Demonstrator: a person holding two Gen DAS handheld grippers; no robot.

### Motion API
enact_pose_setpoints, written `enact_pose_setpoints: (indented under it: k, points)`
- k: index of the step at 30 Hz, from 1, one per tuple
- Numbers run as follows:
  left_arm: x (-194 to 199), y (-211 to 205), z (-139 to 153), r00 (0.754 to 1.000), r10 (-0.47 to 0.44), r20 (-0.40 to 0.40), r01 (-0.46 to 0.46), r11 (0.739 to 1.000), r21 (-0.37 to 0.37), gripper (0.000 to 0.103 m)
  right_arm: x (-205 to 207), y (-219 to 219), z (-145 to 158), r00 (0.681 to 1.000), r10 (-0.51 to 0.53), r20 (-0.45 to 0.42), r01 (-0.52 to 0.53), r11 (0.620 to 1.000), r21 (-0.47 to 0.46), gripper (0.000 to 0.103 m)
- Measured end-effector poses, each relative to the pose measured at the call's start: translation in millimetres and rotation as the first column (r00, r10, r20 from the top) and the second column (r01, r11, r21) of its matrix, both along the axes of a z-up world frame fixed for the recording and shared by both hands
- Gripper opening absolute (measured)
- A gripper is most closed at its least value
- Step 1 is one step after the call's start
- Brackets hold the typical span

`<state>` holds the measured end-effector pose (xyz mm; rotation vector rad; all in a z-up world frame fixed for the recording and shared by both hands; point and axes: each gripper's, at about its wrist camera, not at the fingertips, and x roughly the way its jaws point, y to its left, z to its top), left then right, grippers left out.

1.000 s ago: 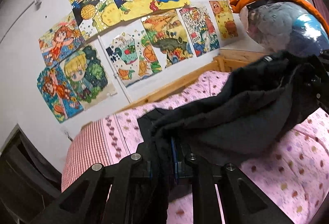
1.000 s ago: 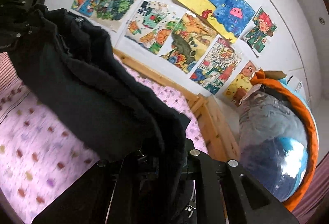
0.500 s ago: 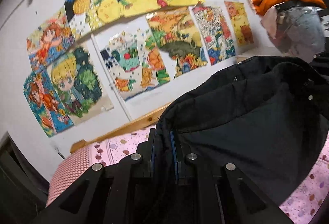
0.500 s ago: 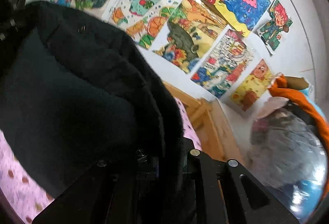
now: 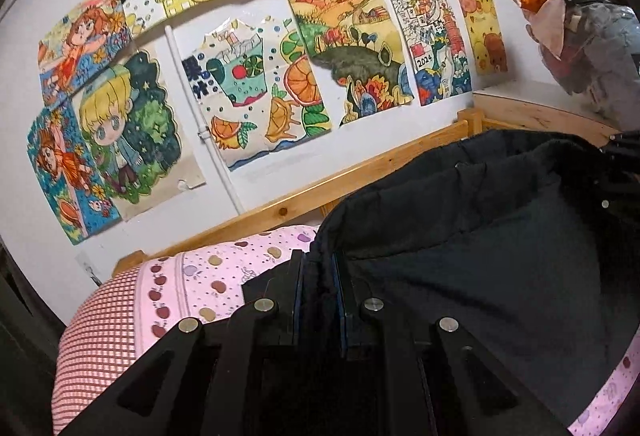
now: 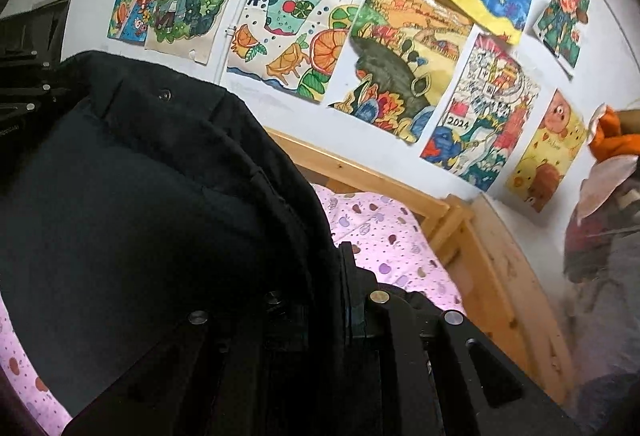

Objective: Fold large clothes

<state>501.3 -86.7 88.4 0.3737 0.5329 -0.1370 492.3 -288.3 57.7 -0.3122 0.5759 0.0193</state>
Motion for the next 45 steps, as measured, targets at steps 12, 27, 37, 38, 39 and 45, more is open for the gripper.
enact_pose_setpoints:
  k: [12,27,37,38,39,45]
  points:
    - [47,-2,-50,0.998,0.003,-0.066,-0.004,1.000,-0.016,0.015,29,-7,-42,1.000,0.013,-0.007,-0.012,1.000,0.014,0.014]
    - [58,27,-58,0.993,0.071,-0.094,-0.085,0.983,-0.165,0.081,37,-30,-62,0.995,-0.099,0.016,0.097,0.990,0.102,0.069]
    - [33,50,-27,0.991,0.129,-0.026,-0.131,0.949,-0.287,0.096,3,-56,-35,0.961,-0.188,0.203,0.151,0.971,0.185,0.088]
    - [31,50,-25,0.992,0.127,-0.024,-0.128,0.948,-0.290,0.096,-1,-59,-30,0.955,-0.200,0.220,0.156,0.967,0.202,0.089]
    - [27,50,-24,0.993,0.117,-0.018,-0.117,0.948,-0.295,0.096,-6,-61,-26,0.948,-0.212,0.236,0.160,0.962,0.221,0.090]
    - [2,44,-24,0.999,0.042,-0.006,-0.042,0.949,-0.312,0.097,-24,-56,-17,0.967,-0.150,0.207,0.086,0.953,0.290,0.093]
